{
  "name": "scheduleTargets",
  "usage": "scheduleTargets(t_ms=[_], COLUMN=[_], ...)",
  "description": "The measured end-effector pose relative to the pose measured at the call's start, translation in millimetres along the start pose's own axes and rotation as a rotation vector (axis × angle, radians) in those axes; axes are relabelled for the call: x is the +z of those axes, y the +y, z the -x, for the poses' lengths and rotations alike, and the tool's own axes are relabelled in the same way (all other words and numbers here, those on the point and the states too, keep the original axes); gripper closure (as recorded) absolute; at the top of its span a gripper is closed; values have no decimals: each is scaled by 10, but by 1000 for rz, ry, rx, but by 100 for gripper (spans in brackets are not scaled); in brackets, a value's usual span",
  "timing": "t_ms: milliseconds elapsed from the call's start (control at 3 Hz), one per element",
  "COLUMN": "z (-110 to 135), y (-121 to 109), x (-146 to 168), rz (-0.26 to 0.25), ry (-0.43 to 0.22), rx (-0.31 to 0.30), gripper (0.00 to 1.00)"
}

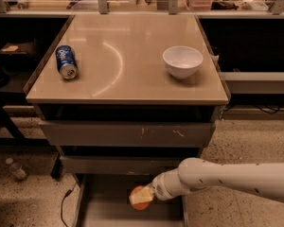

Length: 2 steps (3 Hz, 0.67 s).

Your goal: Place orange into bottom drawer

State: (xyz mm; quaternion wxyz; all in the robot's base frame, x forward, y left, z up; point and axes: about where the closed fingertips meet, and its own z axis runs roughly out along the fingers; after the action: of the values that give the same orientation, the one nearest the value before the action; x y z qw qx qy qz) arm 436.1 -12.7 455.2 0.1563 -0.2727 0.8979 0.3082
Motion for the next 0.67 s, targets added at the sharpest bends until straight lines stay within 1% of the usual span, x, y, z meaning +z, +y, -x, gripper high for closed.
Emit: scheduleTargets(t_ms=[333,667], z=[-184,-450], y=[-129,-244], x=[462,942], rz=[34,93], ry=[-36,-37], rx=[66,145], gripper=[100,100])
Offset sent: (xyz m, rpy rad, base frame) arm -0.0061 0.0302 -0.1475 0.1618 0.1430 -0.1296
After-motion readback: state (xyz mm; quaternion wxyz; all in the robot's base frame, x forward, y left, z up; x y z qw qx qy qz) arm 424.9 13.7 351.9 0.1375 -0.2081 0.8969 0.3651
